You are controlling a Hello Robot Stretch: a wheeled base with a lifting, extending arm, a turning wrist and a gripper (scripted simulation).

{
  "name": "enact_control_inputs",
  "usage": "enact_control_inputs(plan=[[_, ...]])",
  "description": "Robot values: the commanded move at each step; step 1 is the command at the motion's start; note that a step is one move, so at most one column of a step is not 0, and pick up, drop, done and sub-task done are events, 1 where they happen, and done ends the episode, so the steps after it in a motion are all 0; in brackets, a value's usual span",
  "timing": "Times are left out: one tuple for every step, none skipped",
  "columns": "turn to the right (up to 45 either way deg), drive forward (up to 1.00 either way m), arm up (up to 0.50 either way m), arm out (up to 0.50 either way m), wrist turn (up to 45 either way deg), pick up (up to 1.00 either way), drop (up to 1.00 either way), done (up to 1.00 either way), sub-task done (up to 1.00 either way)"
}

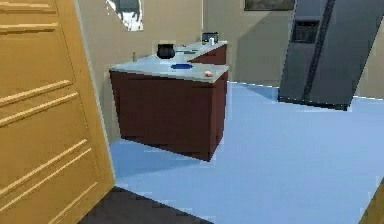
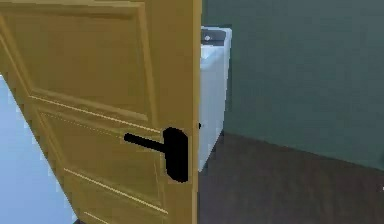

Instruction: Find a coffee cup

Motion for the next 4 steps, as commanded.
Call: enact_control_inputs(plan=[[21.0, 0.00, 0.00, 0.00, 0.0, 0.00, 0.00, 0.00, 0.00], [0.0, 1.00, 0.00, 0.00, 0.0, 0.00, 0.00, 0.00, 0.00], [3.0, 0.00, 0.00, 0.00, 0.0, 0.00, 0.00, 0.00, 0.00], [0.0, 1.00, 0.00, 0.00, 0.0, 0.00, 0.00, 0.00, 0.00]])
